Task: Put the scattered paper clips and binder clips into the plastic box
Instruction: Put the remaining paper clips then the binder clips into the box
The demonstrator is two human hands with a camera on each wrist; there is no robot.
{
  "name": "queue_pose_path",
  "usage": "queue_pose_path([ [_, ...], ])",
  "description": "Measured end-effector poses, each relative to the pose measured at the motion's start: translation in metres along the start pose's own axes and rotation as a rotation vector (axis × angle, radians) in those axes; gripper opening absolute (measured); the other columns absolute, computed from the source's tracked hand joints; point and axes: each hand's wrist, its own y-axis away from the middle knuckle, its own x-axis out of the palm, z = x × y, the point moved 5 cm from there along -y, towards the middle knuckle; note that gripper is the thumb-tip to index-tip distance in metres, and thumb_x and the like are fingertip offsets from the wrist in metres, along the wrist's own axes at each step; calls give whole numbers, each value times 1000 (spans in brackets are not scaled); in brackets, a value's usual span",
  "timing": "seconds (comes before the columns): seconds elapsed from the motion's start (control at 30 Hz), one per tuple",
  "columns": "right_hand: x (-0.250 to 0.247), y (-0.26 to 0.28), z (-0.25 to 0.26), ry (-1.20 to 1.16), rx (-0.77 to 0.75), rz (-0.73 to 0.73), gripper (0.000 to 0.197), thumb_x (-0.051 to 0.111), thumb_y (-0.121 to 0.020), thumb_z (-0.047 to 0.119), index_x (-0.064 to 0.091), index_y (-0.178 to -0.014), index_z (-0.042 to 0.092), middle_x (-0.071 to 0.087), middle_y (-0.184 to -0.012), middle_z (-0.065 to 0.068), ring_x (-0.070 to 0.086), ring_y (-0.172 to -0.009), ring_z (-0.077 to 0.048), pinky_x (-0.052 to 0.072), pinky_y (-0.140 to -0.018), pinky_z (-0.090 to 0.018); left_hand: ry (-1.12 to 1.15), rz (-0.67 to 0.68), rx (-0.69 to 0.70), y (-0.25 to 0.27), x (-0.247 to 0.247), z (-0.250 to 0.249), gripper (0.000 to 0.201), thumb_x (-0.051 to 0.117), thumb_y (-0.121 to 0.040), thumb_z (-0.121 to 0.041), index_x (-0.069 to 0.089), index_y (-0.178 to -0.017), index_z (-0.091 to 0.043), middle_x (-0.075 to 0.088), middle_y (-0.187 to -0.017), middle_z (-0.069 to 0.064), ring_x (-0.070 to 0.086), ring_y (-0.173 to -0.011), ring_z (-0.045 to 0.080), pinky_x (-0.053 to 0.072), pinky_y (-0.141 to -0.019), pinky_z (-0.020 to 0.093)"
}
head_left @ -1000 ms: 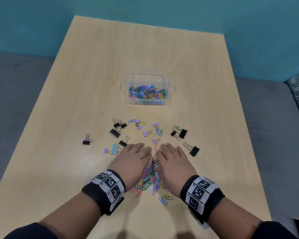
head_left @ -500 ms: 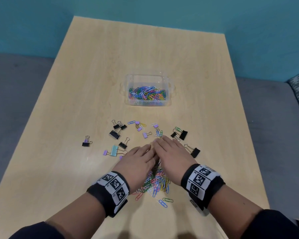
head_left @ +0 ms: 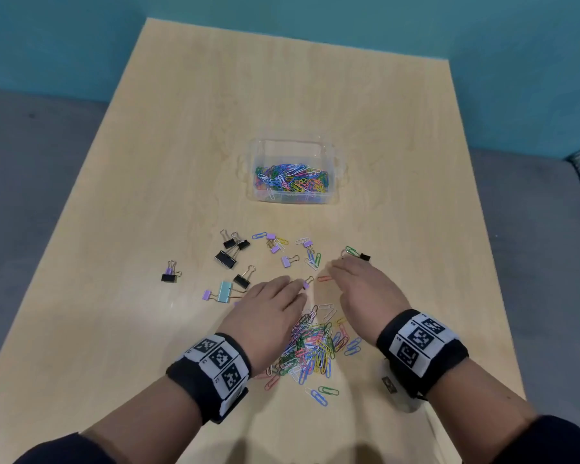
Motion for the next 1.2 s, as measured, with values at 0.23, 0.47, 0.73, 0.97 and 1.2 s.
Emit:
queue_pose_path([
  [0.23, 18, -9, 17, -9, -64, 116, 58, 38, -74, 8, 51, -129, -3, 53, -133, -19, 47, -127, -38, 41, -104, -48, -99, -16, -33, -12, -11, 0, 45, 66, -73, -26, 63, -114, -11, 62, -120, 4, 56, -109, 28, 47, -82, 39],
  [0.47, 36, -18, 28, 39, -75, 210, 70, 15, -76, 20, 38, -137, -5, 36, -146, -24, 30, -138, -38, 32, -109, -49, -99, 21, -48, -11, -13, 15, 44, 63, -77, -23, 61, -119, -8, 58, -129, 11, 51, -122, 29, 45, -97, 40],
  [0.73, 44, 6, 29, 85, -58, 242, 69, 21, -79, 20, 28, -142, -6, 23, -152, -24, 18, -143, -37, 28, -111, -47, -160, 117, -6, -18, -6, 22, 46, 47, -92, -32, 51, -130, -6, 48, -140, 13, 41, -132, 29, 35, -107, 41],
  [0.97, 54, 29, 47, 58, -23, 278, 66, 16, -88, 31, 21, -145, -2, 14, -156, -21, 9, -145, -35, 24, -113, -47, -212, 160, -43, -4, -10, 26, 52, 49, -90, -39, 53, -130, -5, 50, -139, 12, 44, -129, 30, 39, -105, 44],
  [1.2, 16, 7, 58, -10, -23, 122, 60, 27, -89, 32, 32, -142, 3, 37, -146, -15, 32, -137, -32, 31, -110, -46, -197, 125, -172, 5, -25, 39, 61, 26, -89, -43, 58, -125, -4, 52, -136, 15, 46, -127, 32, 38, -104, 46],
])
